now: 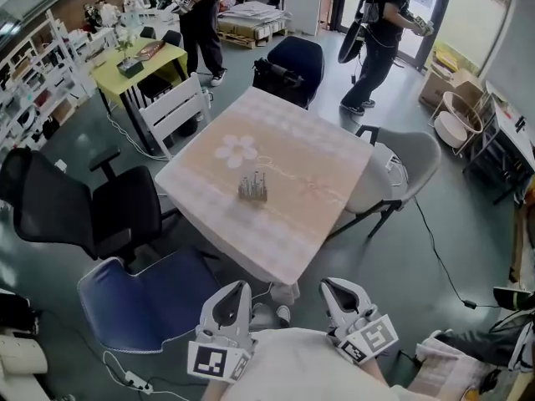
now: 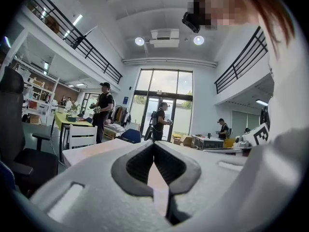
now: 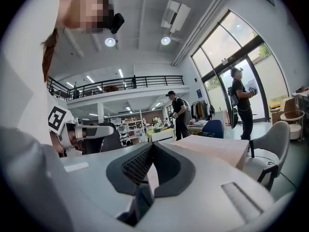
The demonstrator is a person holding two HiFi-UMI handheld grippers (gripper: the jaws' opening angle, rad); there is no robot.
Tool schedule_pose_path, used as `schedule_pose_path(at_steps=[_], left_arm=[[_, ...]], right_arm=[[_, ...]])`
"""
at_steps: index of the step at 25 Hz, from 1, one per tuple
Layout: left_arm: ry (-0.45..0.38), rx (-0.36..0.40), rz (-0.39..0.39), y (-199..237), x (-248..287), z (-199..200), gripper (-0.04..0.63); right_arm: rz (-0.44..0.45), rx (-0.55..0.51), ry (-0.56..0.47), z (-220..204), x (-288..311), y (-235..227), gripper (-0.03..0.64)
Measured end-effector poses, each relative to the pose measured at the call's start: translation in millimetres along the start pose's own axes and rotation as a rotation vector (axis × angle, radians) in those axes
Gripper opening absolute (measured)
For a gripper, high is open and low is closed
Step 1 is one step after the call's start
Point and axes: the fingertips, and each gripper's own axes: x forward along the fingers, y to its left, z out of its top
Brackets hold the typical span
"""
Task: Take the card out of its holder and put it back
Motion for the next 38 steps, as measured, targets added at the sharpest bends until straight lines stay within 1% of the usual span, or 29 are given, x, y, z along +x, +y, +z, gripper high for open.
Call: schedule_pose_path(at_steps=[6, 11, 17, 22, 32, 38], left_arm=[[0.015, -0.001, -0.038, -8.5, 20.9, 0.2, 0.0], [0.026, -0.008, -0.061, -2.5, 38.2, 1.7, 0.0], [0.033, -0.025, -0.049, 25.8, 55.9, 3.9, 0.0], [0.048, -0.022, -0.057, 52.9, 77.0, 14.3, 0.0], [0.056, -0.037, -0.114, 82.8, 118.9, 16.6, 0.0], [0.054, -0.035, -0.11, 104.6, 128.1, 21.2, 0.0]], right_arm=[[-0.039, 0.011, 0.011, -0.8, -5.1, -17.1, -0.002], [-0.058, 0.013, 0.017, 2.8, 7.1, -28.2, -0.002], [-0.053, 0.017, 0.026, 5.6, 40.4, -33.0, -0.002], [-0.043, 0.017, 0.016, 20.2, 75.7, -31.9, -0.002], [-0.116, 0.02, 0.021, 20.6, 111.5, -52.0, -0.002], [-0.116, 0.012, 0.01, 26.0, 136.1, -52.8, -0.002]])
